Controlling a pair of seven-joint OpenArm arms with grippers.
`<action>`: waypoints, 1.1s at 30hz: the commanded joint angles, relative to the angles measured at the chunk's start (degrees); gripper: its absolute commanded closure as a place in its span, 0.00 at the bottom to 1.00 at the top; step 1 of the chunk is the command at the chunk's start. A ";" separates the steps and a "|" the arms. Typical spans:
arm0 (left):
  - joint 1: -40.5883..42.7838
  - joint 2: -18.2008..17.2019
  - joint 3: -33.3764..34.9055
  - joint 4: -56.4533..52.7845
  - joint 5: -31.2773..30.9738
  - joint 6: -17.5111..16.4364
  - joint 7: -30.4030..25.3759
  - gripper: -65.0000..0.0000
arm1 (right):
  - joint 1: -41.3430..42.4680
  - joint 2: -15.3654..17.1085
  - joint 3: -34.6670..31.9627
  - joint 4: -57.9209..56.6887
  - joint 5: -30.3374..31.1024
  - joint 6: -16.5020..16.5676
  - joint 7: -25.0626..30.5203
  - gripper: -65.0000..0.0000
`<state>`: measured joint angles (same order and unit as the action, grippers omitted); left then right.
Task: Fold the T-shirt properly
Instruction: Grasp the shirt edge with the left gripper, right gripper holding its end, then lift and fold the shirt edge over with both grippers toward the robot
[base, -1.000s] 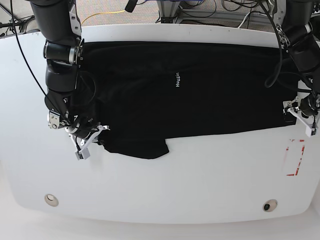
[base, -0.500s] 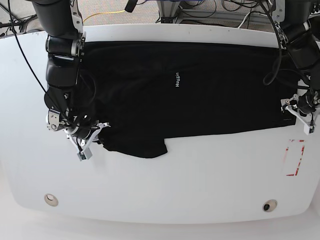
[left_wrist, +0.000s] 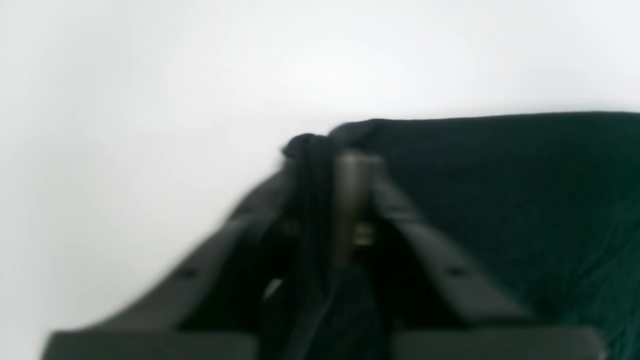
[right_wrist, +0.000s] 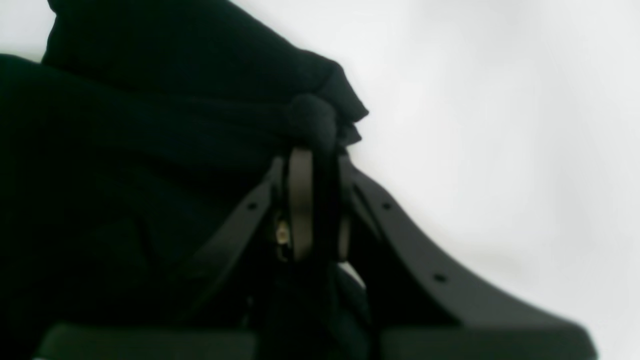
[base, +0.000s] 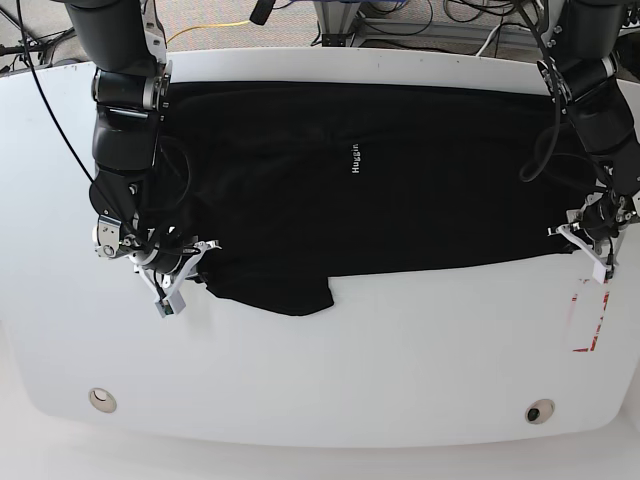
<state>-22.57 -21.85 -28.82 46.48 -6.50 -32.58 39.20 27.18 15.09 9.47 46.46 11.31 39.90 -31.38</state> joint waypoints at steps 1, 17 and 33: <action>-1.04 0.35 -0.06 0.69 -0.31 1.33 -1.09 1.00 | 1.88 0.86 0.15 1.06 0.43 0.10 0.83 1.00; 7.93 3.43 0.03 25.83 -0.40 -3.07 -0.65 1.00 | -3.40 1.92 2.88 27.08 1.04 0.10 -14.82 1.00; 11.01 3.34 -3.14 29.43 -0.22 -7.42 -0.65 1.00 | -16.15 1.92 11.58 53.19 1.04 0.10 -33.46 1.00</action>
<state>-10.50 -16.86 -31.42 74.65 -7.31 -40.82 39.57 10.83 15.99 20.58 96.31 13.26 40.29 -64.66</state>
